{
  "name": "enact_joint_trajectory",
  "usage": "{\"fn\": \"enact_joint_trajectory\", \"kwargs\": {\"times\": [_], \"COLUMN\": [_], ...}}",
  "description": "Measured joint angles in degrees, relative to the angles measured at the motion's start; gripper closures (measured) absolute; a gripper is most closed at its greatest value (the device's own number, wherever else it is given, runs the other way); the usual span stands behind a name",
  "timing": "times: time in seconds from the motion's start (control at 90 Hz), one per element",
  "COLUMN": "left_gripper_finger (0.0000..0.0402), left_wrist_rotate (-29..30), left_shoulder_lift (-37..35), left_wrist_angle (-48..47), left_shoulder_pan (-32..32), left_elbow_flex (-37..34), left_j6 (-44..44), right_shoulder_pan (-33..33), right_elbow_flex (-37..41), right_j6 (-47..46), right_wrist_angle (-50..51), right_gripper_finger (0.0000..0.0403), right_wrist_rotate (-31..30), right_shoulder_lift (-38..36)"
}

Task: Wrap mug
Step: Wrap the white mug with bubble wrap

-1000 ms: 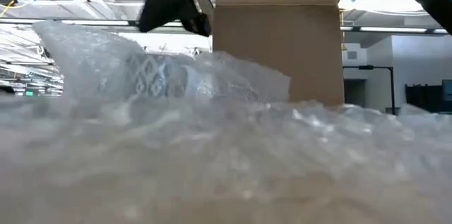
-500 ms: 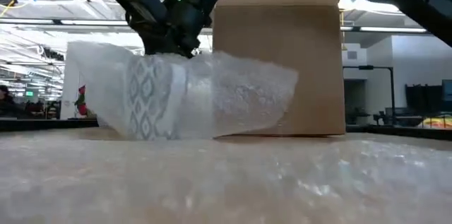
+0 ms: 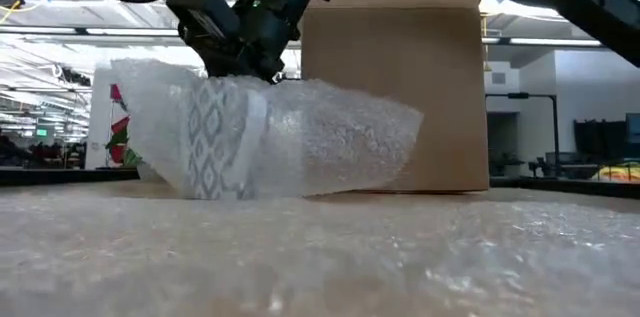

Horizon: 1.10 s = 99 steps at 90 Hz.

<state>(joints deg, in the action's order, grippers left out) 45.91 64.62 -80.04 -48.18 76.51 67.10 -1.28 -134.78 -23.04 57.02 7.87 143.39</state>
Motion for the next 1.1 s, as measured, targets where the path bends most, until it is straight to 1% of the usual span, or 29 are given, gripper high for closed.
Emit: {"fn": "enact_joint_trajectory", "kwargs": {"times": [0.267,0.367,0.467,0.867,1.1], "left_gripper_finger": [0.0402,0.0402,0.0402,0.0402,0.0402], "left_wrist_rotate": [-0.02,-0.02,-0.02,-0.02,0.42], "left_shoulder_lift": [-0.01,0.0,0.0,0.0,-0.01], "left_wrist_angle": [-0.05,-0.04,-0.05,-0.02,-0.02], "left_shoulder_pan": [0.0,0.0,0.0,0.0,0.0], "left_elbow_flex": [0.01,0.02,0.0,0.0,0.0], "left_j6": [-0.01,-0.01,-0.01,0.1,0.19], "right_shoulder_pan": [0.07,0.02,-0.08,-0.61,-0.84], "right_elbow_flex": [-0.01,-0.06,0.51,0.87,-0.2], "right_j6": [-0.81,-0.89,-0.85,1.01,1.74], "right_wrist_angle": [2.37,4.18,6.86,5.8,5.01], "right_gripper_finger": [0.0403,0.0403,0.0403,0.0403,0.0403], "right_wrist_rotate": [-0.5,-0.49,-0.47,-0.48,-0.86], "right_shoulder_lift": [-6.34,-6.96,-6.15,1.61,0.72]}}
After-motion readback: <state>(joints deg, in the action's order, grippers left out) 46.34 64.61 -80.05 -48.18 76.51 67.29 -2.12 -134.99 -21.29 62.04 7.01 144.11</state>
